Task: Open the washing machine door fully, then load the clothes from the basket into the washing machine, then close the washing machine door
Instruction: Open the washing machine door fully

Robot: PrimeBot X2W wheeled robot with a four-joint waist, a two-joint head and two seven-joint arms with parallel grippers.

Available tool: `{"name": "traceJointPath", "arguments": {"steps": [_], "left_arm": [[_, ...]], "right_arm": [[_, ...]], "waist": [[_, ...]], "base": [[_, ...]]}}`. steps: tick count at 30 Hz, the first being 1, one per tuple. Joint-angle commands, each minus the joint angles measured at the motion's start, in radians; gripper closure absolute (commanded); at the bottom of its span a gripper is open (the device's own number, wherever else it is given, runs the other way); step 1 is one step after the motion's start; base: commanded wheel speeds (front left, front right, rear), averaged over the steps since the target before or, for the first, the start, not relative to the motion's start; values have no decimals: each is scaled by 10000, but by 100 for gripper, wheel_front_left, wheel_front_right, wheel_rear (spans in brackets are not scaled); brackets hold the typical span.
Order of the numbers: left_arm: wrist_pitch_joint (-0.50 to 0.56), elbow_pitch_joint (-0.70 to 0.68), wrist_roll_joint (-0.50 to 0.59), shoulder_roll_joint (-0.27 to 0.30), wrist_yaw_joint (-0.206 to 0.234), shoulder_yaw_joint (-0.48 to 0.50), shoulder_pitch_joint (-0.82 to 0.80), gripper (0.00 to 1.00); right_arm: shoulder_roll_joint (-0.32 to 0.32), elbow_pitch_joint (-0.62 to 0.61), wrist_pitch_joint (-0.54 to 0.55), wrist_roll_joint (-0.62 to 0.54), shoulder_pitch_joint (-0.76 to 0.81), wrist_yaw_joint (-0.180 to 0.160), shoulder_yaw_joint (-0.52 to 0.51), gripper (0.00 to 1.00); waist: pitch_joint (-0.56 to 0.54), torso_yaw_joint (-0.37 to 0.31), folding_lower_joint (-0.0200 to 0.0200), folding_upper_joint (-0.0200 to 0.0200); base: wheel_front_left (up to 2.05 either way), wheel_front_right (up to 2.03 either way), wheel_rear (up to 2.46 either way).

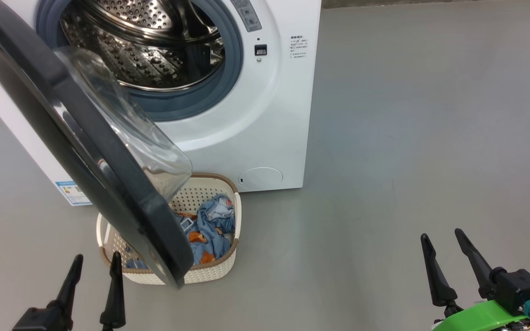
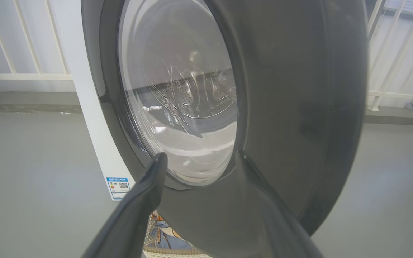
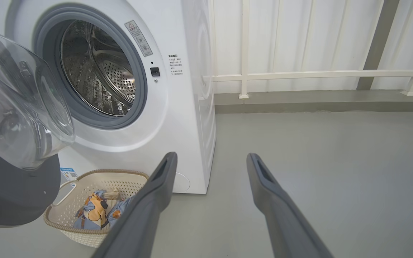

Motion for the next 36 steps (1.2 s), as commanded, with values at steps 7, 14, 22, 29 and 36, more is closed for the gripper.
{"name": "traceJointPath", "arguments": {"steps": [7,14,22,29,36], "left_arm": [[-63,-294,-76,86,116,284,-162,0],[-63,-308,-24,86,117,281,-138,0],[-63,-306,377,89,47,247,-144,0],[-63,-198,723,127,46,199,-145,0],[-63,-148,778,122,38,222,-189,0]], "right_arm": [[-48,-123,-87,-98,-72,14,280,0],[-91,-72,-87,-129,-115,14,297,0],[-99,-53,-87,-171,-111,14,274,0],[-88,-30,-88,-166,-98,14,256,0],[-75,-15,-88,-118,-143,14,280,0]], "waist": [[-10,26,0,-1],[-14,20,0,-1],[-15,19,0,-1],[-19,18,0,-1],[49,10,0,-1]], "base": [[0,0,0],[0,0,0],[0,0,0],[0,0,0],[0,0,0]]}}
